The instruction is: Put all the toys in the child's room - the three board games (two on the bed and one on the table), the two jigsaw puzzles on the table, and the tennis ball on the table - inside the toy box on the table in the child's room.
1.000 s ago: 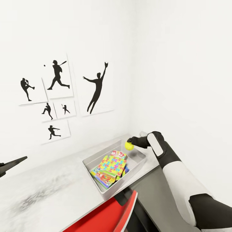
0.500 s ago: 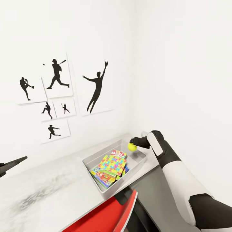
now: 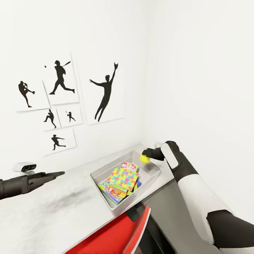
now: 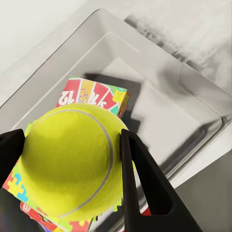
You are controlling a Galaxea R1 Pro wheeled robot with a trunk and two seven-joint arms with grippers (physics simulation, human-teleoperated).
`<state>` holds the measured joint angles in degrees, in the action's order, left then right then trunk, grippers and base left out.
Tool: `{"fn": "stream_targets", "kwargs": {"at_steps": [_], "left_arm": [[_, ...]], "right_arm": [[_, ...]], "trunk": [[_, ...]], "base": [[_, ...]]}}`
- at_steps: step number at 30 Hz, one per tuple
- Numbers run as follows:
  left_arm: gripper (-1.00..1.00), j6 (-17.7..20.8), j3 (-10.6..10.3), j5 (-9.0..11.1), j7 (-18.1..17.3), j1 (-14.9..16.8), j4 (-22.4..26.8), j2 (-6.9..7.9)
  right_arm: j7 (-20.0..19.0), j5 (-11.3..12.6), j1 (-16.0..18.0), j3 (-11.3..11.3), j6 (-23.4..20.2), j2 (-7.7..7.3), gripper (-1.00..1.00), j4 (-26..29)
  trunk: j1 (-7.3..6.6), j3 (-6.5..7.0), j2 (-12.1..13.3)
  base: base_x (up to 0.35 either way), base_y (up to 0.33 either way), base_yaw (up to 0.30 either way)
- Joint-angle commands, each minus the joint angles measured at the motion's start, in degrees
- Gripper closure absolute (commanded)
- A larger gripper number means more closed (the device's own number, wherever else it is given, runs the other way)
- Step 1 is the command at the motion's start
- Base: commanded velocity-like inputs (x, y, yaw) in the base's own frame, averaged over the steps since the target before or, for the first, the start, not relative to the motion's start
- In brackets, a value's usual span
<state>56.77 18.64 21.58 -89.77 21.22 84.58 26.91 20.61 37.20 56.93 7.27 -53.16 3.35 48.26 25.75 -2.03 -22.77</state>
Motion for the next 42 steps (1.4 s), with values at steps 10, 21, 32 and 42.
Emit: {"fn": "stream_targets", "kwargs": {"at_steps": [10,21,32,42], "left_arm": [[-1.00,0.5,-3.1,0.0,7.2,2.3,-2.3,-4.73],[-1.00,-3.1,-2.8,-0.2,8.2,2.3,-7.5,-5.90],[-1.00,-3.6,-2.7,-0.1,8.2,2.3,-7.7,-5.90],[-1.00,-3.6,-2.6,0.0,8.1,2.3,-7.7,-5.82]], "right_arm": [[0.7,0.6,0.2,0.2,-0.3,-0.01,1.00,1.1],[0.7,0.2,0.1,2.9,-0.1,-0.07,1.00,1.7],[1.5,0.0,0.2,3.5,0.4,-0.51,1.00,1.5],[3.9,-0.1,1.4,3.5,0.4,-1.23,1.00,1.2]], "trunk": [[0.03,-1.08,-0.2],[0.03,-2.12,-0.2],[0.03,-3.15,-0.2],[0.03,-4.09,-0.2]], "base": [[0.000,0.000,0.000],[0.000,0.000,0.000],[0.000,0.000,0.000],[0.000,0.000,0.000]]}}
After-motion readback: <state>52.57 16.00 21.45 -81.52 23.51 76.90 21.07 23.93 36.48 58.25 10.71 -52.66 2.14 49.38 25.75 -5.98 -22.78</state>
